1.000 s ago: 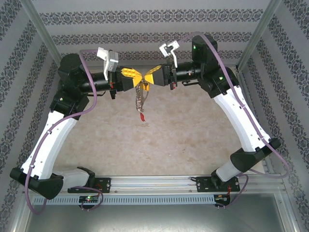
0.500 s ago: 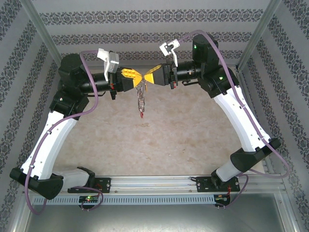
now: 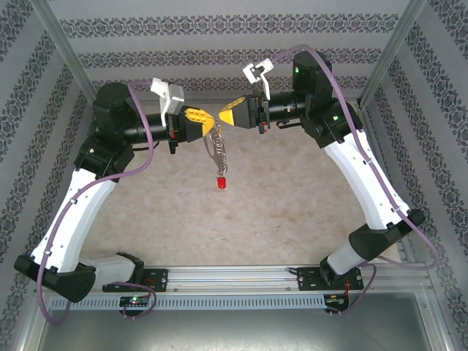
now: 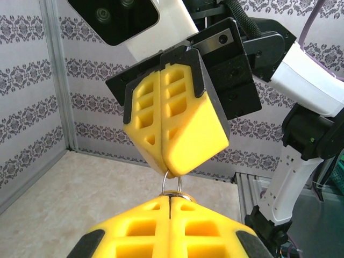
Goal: Put the keys on the keyring
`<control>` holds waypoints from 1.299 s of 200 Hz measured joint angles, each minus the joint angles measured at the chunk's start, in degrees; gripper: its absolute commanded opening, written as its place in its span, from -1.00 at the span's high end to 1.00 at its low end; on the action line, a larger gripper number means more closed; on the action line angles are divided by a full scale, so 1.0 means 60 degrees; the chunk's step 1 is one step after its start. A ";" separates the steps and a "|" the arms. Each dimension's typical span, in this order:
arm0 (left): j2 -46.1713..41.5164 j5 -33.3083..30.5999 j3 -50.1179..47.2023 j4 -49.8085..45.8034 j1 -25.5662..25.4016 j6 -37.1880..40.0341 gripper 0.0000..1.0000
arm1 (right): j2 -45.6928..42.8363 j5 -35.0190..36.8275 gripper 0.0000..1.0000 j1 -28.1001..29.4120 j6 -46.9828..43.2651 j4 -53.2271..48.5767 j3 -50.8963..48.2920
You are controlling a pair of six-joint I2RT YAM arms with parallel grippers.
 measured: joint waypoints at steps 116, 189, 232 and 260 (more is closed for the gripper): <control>-0.1151 -0.1035 -0.2437 0.0452 0.0437 -0.0670 -0.05 | 0.0036 0.0900 1.00 -0.0146 -0.1005 -0.1388 -0.0936; -0.1785 -0.2830 -0.3034 0.0437 0.0437 -0.0732 -0.24 | 0.0040 0.3147 1.00 -0.0160 -0.1362 -0.1821 -0.2444; -0.1796 -0.4018 -0.3585 0.0299 0.0437 -0.0882 -0.28 | 0.0390 0.4648 1.00 0.0237 -0.0867 -0.1377 -0.3351; -0.1774 -0.4288 -0.3650 0.0182 0.0437 -0.0958 -0.38 | 0.1064 0.5158 1.00 0.0608 -0.0484 -0.0882 -0.3534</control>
